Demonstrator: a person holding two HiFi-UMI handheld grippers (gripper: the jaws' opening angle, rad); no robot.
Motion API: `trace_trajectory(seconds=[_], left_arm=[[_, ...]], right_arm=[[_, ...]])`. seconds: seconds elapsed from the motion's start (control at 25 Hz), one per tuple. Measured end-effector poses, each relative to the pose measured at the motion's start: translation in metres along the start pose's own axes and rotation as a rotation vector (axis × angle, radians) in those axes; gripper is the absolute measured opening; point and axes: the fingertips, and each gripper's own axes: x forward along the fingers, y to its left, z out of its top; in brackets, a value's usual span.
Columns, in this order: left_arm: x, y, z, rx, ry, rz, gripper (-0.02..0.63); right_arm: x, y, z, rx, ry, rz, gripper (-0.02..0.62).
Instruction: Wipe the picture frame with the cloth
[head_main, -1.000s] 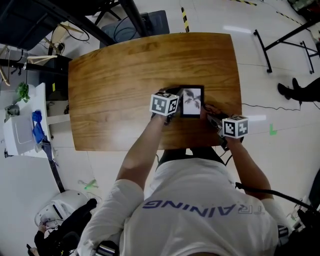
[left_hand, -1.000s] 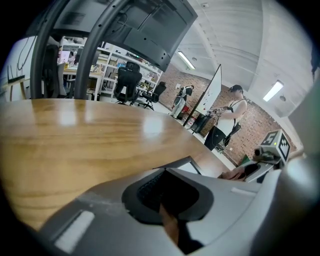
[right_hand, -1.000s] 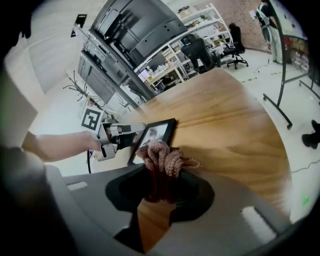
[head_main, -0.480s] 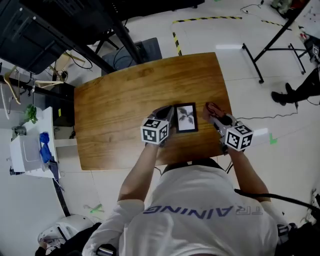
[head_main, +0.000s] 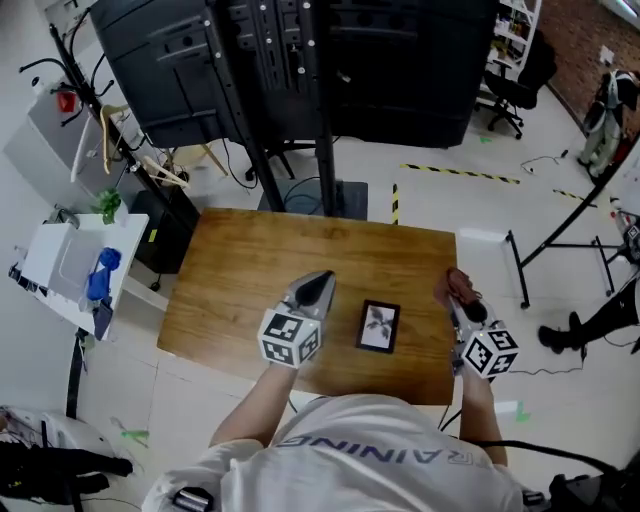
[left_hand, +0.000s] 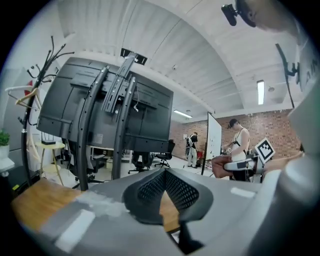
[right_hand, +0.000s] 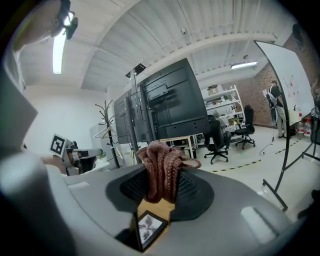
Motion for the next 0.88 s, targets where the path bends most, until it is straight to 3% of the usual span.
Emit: trace_trajectory(seconds=[0.16,0.32,0.6,0.88], left_arm=[[-0.01,0.004,0.011,0.024,-0.036,0.022,0.006],[-0.014,0.004,0.0,-0.007,-0.037,0.027,0.006],[-0.011,0.009,0.003,-0.07,-0.039,0.015,0.006],[0.001,0.003,0.001,-0.069,-0.015,-0.02,0.006]], right_arm=[[0.009,0.012,0.009,-0.021,-0.002,0.04,0.117],[0.015,0.018,0.01,-0.046,0.016,0.06,0.114],[0.01,0.021,0.011,-0.046,0.026,0.052,0.113],[0.006,0.017,0.011,-0.051,0.029,0.027,0.112]])
